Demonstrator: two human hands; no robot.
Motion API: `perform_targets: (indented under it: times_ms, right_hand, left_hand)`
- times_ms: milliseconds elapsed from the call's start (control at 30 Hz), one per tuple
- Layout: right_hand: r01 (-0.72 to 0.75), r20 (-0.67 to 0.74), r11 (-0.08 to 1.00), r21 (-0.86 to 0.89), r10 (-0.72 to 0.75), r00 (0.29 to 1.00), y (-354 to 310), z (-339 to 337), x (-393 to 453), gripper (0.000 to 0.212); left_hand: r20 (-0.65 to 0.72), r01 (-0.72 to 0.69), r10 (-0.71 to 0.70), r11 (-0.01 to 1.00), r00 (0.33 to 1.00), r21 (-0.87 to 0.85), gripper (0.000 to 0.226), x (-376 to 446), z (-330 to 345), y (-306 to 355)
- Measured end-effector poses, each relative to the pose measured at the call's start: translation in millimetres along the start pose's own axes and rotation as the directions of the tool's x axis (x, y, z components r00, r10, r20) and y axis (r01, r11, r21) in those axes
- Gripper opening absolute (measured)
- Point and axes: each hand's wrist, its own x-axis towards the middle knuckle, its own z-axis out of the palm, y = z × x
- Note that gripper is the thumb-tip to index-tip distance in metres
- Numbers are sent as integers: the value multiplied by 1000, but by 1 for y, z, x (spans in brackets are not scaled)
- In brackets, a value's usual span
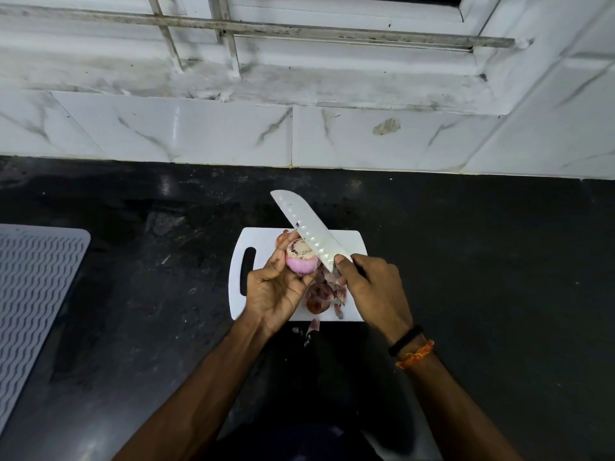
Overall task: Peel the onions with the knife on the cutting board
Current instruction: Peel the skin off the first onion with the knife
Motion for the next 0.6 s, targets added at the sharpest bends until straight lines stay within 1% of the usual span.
perform_targets:
  times_ms: [67,167,267,367,500,600]
  right_hand:
    - [37,2,999,-28,-37,999,-2,3,-2,33]
    - [66,-23,997,-34,-66,998,-2,6,-2,32]
    - [20,-85,1000,-16,-21,996,-1,2,-1,38]
    - [-14,-74,998,-56,10,997,-1,1,1,43]
    - [30,-84,996,-81,-37,996,-5,2,-2,39]
    - [82,-67,990,-111,-90,994,-6,2,-3,37]
  left_hand:
    - [-10,-3,3,1000,1000,-5,99,0,0,-2]
    - [-9,-11,11,1000,1000,-22,105,0,-1,-2]
    - [8,-3,4,999,1000,-48,105,-1,1,0]
    - [7,-8,8,999,1000,-40,102,-2,4,0]
    - [-4,-8,8,999,1000,-36,102,-2,4,0]
    - [-14,-16,16,999,1000,-41,100,-3,2,0]
